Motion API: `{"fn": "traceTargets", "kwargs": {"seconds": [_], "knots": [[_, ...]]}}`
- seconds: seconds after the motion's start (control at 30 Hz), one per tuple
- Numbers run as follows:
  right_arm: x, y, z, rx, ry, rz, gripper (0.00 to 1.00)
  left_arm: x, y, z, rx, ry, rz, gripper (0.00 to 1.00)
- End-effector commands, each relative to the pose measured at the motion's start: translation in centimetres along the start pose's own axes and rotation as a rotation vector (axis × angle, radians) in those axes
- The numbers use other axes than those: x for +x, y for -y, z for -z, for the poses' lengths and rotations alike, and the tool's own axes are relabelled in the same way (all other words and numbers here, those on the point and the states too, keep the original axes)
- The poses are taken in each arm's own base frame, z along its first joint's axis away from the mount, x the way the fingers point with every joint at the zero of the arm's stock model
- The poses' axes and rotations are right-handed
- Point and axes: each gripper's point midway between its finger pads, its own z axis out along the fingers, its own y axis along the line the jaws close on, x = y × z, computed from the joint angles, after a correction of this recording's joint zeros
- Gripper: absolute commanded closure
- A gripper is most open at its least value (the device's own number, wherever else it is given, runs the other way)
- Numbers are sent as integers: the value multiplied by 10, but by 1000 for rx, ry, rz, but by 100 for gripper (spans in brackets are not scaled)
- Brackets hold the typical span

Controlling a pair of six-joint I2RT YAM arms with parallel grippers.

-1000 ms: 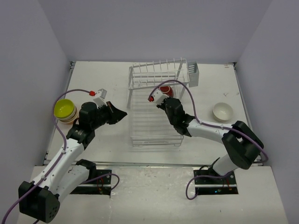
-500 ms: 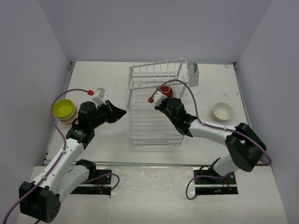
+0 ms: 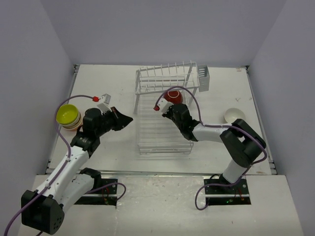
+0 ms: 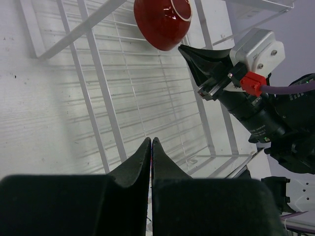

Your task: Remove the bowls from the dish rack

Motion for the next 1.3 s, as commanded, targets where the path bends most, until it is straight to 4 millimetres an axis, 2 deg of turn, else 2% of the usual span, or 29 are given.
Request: {"fn": "traceTargets", "kwargs": {"seconds": [0.0, 0.07, 0.4, 0.8, 1.27], "knots": [[-25, 22, -5, 85, 85, 21, 100, -6, 0, -3, 15, 27, -16, 100], [-28, 28, -4, 111, 95, 31, 100, -11, 4, -5, 36, 47, -24, 100], [-33, 57, -12, 195, 103, 59, 100, -7, 0, -7, 35, 43, -19, 100], [-39, 68, -25, 214, 113, 54, 100, -7, 0, -9, 40, 37, -22, 100], [-21, 77, -39, 213, 82, 51, 100, -10, 1, -10, 42, 43, -26, 100]]}}
